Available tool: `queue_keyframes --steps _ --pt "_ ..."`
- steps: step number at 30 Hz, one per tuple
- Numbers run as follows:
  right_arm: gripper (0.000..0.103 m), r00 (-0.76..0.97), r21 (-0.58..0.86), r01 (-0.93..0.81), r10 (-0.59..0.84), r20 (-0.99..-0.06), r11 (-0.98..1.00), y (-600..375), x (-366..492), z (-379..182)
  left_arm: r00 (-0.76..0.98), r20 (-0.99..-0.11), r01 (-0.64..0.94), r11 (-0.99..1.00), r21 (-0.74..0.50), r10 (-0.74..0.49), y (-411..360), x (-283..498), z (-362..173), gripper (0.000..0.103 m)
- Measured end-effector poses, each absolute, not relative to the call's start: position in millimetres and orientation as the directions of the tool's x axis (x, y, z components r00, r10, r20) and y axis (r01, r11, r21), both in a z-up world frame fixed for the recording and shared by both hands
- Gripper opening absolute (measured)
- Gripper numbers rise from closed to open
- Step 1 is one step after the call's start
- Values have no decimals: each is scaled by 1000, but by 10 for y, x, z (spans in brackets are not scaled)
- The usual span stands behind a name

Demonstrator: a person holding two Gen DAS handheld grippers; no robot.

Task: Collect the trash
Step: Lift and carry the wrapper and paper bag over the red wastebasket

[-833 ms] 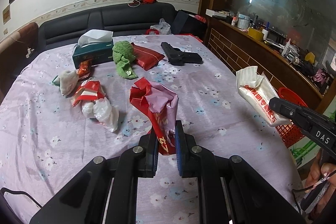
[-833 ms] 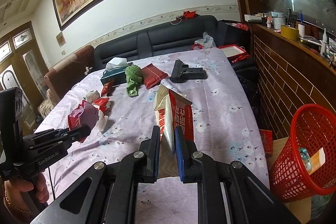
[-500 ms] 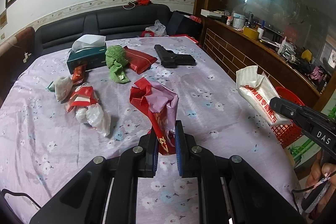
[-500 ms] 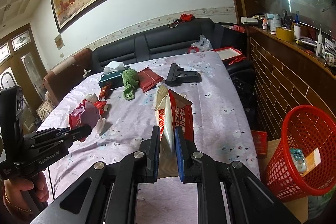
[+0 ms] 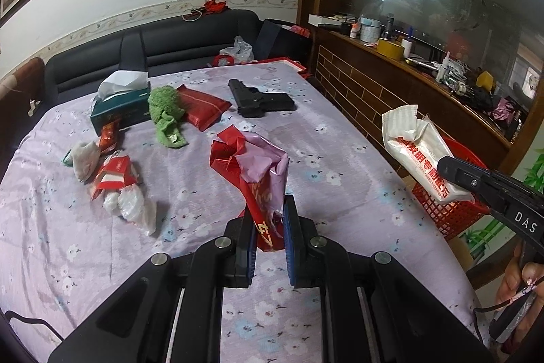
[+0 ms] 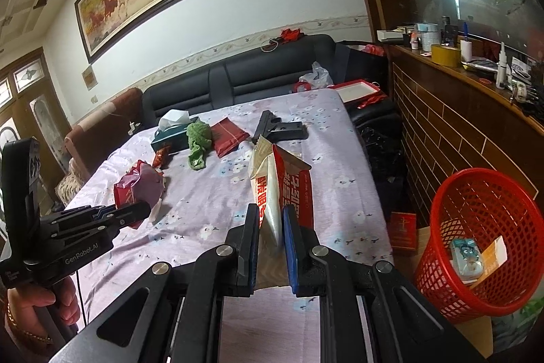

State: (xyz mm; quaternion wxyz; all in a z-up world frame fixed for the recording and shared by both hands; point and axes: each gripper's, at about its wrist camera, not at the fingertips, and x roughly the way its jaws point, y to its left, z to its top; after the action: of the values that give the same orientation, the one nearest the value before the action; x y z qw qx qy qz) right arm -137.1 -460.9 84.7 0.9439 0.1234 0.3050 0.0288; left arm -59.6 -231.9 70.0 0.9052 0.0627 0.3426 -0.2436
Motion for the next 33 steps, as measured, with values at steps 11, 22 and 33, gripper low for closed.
queue_keyframes --steps 11,22,33 --pt "14 827 253 55 97 -553 966 -4819 -1520 926 630 -641 540 841 -43 -438 -2626 -643 787 13" --pt "14 841 224 120 21 -540 967 -5162 -1735 1087 621 -624 601 799 -11 -475 -3021 -672 930 13" --pt "14 839 205 186 -47 -542 961 -5542 -1977 1165 577 -626 668 744 -8 -524 -3533 -729 921 13"
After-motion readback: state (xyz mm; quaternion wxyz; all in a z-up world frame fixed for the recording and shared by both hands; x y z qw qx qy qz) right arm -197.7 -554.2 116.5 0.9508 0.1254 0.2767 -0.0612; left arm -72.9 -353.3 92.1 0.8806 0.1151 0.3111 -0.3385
